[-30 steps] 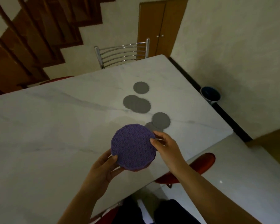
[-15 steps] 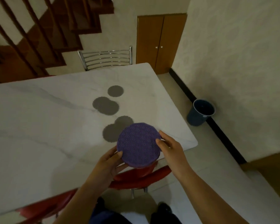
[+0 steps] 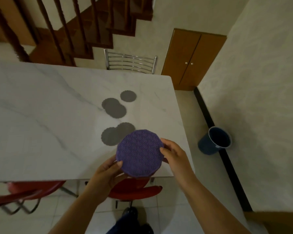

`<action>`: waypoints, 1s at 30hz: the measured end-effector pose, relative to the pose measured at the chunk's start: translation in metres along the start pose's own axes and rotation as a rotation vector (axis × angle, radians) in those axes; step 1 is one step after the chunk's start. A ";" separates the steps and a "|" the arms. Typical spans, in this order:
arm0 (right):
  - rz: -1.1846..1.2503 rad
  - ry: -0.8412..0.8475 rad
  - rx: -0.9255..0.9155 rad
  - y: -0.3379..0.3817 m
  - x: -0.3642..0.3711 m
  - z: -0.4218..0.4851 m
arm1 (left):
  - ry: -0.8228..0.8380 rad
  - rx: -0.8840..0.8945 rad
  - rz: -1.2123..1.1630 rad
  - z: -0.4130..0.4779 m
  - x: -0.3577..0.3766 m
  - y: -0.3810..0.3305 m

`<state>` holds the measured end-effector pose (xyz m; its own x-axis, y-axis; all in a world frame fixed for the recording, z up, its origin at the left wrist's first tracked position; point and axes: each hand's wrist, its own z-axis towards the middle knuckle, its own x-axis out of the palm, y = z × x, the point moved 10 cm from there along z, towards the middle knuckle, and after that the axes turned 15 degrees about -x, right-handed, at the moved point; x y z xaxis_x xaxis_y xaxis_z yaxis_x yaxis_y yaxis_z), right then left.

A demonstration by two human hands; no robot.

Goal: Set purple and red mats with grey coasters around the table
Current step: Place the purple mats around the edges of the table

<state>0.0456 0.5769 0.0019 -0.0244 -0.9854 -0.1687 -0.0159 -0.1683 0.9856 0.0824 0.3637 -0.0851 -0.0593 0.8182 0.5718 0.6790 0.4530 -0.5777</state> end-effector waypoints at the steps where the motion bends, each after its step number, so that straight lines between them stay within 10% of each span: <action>1: 0.008 0.003 0.008 0.001 0.004 0.006 | -0.012 0.005 0.007 0.002 -0.002 -0.004; 30: 0.348 -0.116 0.246 -0.072 -0.124 0.225 | -0.337 0.189 -0.321 0.135 0.046 -0.028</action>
<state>-0.1753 0.7176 -0.0507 -0.1823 -0.9703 0.1592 -0.2236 0.1986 0.9542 -0.0384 0.4362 -0.1211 -0.4980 0.6814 0.5363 0.4449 0.7316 -0.5165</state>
